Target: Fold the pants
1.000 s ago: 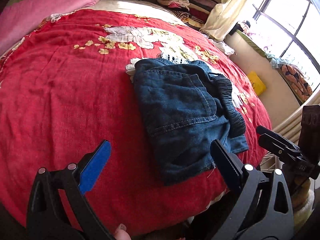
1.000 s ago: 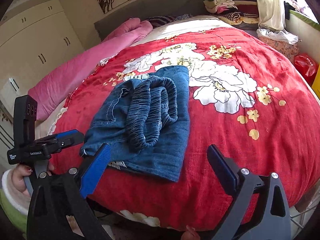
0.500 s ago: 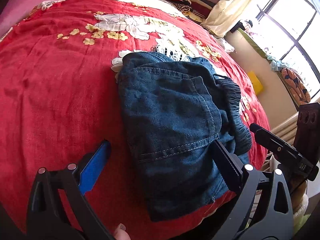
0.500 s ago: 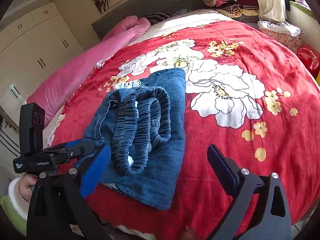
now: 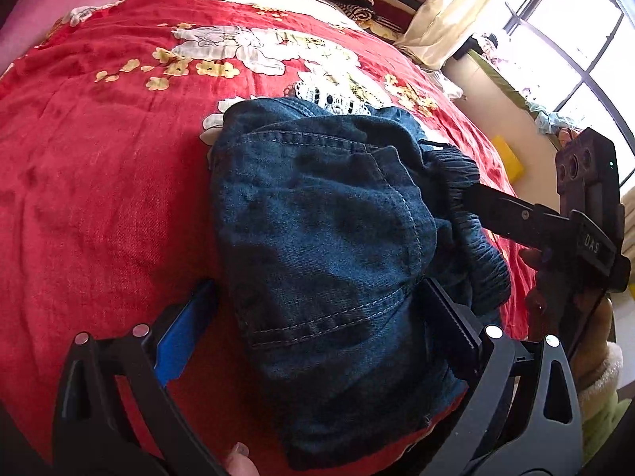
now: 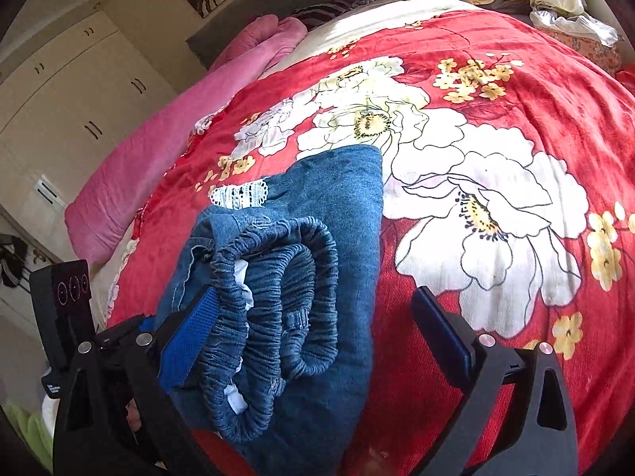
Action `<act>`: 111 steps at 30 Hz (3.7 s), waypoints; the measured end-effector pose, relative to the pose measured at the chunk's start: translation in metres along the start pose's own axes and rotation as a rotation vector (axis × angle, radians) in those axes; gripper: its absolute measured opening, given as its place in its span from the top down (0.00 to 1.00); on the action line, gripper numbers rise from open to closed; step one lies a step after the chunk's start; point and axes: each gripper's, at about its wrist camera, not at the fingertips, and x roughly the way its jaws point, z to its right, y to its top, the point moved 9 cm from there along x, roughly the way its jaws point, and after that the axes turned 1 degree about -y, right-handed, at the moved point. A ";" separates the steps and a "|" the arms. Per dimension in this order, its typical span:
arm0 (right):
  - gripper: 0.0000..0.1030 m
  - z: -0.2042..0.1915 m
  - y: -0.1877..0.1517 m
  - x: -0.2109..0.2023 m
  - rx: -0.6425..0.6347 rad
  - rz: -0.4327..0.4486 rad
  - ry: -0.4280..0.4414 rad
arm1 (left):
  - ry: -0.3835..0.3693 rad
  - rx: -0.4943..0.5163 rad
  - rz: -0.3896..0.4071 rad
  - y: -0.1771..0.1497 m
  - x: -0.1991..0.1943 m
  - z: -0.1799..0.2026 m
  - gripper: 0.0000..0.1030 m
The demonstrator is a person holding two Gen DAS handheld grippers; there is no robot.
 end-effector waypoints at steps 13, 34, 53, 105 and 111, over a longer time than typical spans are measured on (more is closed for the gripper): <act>0.06 0.005 0.018 0.011 0.098 -0.032 0.160 | -0.014 0.014 0.002 0.002 0.005 0.003 0.10; 0.61 -0.007 0.014 0.015 0.031 0.019 0.171 | -0.027 0.060 -0.003 0.003 0.009 0.020 0.24; 0.68 -0.036 0.029 -0.014 -0.051 0.116 0.165 | -0.024 0.114 0.069 0.021 -0.025 0.035 0.68; 0.48 0.011 0.118 0.080 0.038 0.053 0.002 | 0.032 0.054 0.077 0.104 0.034 -0.029 0.51; 0.30 0.021 0.112 0.073 0.053 0.065 -0.022 | 0.028 0.042 0.071 0.097 0.035 -0.034 0.41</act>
